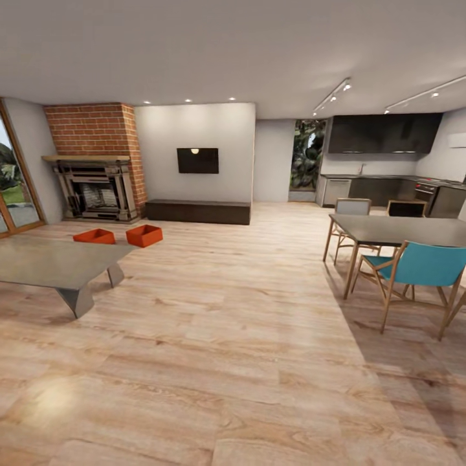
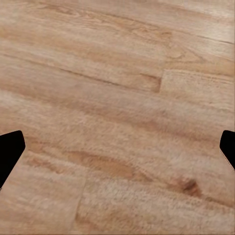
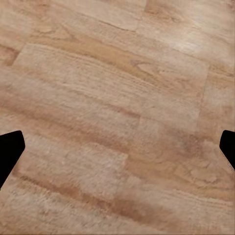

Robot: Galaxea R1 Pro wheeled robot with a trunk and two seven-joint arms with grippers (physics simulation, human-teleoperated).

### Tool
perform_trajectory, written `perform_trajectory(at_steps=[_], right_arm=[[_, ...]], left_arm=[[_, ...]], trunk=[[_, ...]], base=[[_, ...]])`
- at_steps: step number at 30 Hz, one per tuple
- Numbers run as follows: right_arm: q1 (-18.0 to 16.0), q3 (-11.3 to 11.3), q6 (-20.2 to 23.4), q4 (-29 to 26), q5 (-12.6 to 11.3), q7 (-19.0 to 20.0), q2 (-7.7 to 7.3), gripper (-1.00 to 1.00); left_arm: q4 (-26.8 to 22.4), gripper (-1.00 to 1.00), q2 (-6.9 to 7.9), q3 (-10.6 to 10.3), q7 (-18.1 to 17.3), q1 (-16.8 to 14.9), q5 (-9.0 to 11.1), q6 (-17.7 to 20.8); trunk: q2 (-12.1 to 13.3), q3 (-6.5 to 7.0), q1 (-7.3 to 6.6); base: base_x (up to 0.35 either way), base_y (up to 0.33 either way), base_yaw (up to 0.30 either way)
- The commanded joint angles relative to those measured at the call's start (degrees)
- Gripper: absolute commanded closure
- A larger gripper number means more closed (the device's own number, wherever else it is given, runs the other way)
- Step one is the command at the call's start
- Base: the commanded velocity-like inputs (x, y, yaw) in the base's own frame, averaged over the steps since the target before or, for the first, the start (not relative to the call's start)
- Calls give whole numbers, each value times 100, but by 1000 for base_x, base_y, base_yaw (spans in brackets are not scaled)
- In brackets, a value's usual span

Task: Move the two storage containers from the living room to the garage. In the garage, place one container on the floor and stack the other container on top of it (either order is fine).

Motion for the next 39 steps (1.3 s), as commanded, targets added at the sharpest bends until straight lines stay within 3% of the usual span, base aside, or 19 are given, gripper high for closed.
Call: perform_trajectory(at_steps=[1, 39], right_arm=[[-4, 45, -8, 4, 20, -44, -5, -100], [-4, 45, -6, 4, 20, -35, -5, -100]], left_arm=[[5, -100, -2, 15, -3, -4, 11, -17], [1, -100, 7, 16, -3, -4, 11, -16]], trunk=[[-3, -6, 3], [-3, -6, 3]], base=[[329, 0, 0], [329, 0, 0]])
